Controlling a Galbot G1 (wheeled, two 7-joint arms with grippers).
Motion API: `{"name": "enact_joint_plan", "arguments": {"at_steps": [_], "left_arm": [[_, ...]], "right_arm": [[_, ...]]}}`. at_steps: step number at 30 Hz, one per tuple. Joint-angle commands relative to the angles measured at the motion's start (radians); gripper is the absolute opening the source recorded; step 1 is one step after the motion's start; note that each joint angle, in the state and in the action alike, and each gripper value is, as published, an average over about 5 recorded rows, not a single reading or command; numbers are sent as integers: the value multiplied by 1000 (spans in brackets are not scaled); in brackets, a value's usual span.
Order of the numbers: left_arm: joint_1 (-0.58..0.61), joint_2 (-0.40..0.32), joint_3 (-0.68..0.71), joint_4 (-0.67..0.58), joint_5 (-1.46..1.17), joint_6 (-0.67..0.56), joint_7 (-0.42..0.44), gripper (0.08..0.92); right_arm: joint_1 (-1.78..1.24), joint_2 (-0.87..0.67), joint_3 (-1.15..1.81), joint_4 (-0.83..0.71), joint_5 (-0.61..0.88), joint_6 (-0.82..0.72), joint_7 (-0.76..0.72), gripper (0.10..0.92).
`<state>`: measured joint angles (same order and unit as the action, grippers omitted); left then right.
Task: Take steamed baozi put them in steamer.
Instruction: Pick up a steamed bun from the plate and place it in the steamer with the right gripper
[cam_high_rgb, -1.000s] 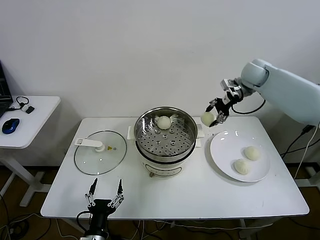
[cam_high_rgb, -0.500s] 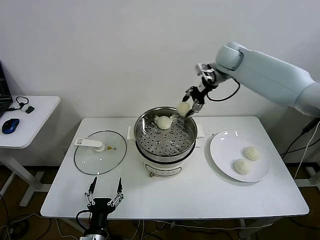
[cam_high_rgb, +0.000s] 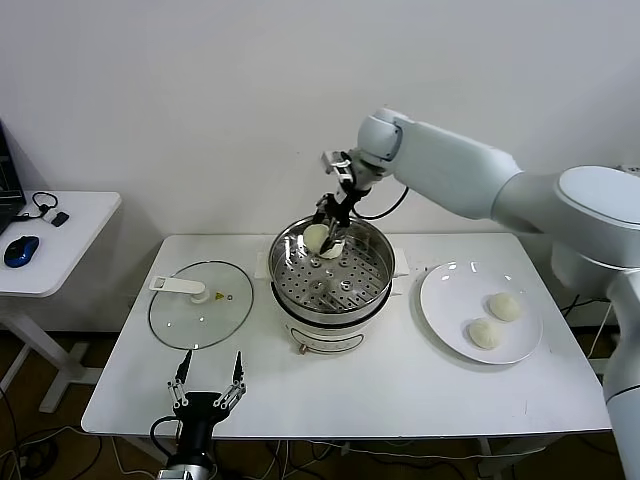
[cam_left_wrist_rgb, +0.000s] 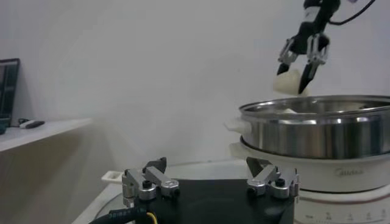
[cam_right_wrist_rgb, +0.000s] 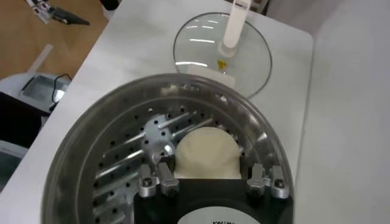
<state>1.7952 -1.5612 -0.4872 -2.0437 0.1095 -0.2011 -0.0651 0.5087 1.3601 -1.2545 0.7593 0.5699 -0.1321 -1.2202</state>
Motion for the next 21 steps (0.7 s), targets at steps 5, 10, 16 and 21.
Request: {"name": "enact_joint_plan", "arguments": {"at_steps": [5,10,16,21], "left_arm": [[0,0,0,3,0,-1,-1,823],[1,1,-1,3,-1,-1,-1,823],[4,2,-3,3,-3,-3,-1,823],[5,1,-2,1,-4,-3,-1,823]], "right_arm": [[-62,102,6,-83,-14,-5,3,670],[-70,104,3,-80,-24,-4,2,670],[-78,104,-1,-76,-34,-3,3,662],[-82,103,-4,-80,-41,0,3,662]]}}
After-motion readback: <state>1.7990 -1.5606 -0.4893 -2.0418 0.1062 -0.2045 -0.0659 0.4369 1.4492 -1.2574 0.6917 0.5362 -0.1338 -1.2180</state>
